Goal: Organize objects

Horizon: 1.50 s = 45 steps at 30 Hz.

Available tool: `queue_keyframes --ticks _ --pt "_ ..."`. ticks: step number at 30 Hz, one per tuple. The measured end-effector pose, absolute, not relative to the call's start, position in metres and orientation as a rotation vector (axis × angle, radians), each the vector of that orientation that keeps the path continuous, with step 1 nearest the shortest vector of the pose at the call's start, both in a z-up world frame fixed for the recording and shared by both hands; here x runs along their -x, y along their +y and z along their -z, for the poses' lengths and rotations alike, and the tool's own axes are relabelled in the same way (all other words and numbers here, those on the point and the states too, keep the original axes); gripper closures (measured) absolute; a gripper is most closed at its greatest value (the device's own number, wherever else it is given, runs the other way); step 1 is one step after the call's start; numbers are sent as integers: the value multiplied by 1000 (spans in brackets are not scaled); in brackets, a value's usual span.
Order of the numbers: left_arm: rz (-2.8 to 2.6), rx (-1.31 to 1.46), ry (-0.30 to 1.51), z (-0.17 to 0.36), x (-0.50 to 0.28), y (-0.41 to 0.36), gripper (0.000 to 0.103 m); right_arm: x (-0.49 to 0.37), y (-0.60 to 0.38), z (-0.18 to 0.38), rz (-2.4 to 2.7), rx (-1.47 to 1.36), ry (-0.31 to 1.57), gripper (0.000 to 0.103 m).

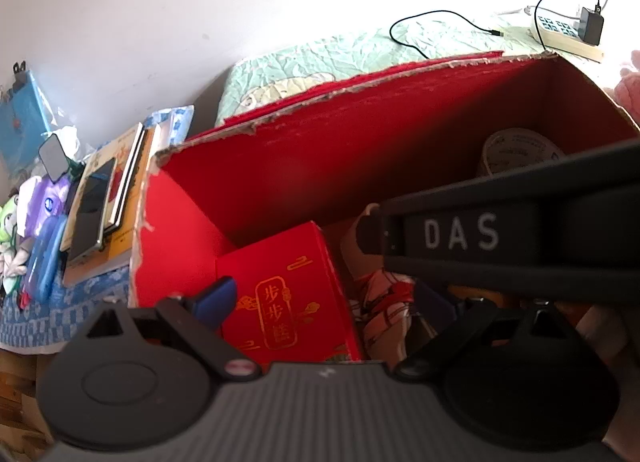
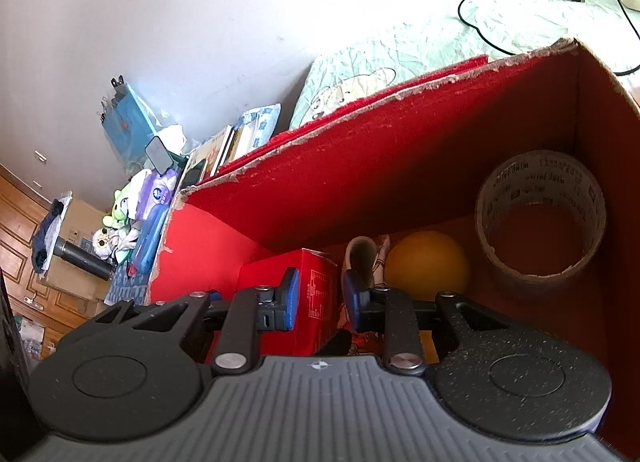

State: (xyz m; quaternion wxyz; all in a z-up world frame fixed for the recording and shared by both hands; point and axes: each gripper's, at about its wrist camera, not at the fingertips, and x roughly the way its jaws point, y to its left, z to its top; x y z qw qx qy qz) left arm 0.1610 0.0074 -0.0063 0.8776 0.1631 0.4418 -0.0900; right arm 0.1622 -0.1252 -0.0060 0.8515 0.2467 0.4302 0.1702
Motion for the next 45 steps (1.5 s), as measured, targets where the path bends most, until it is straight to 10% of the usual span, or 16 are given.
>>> queue_keyframes --ticks 26,35,45 --pt "141 -281 711 -74 -84 21 4 -74 -154 -54 -162 -321 701 70" --pt "168 -235 730 -84 -40 42 2 -20 -158 -65 -85 -270 606 38" --pt "229 -242 828 -53 -19 29 1 7 -158 -46 10 -250 698 38"
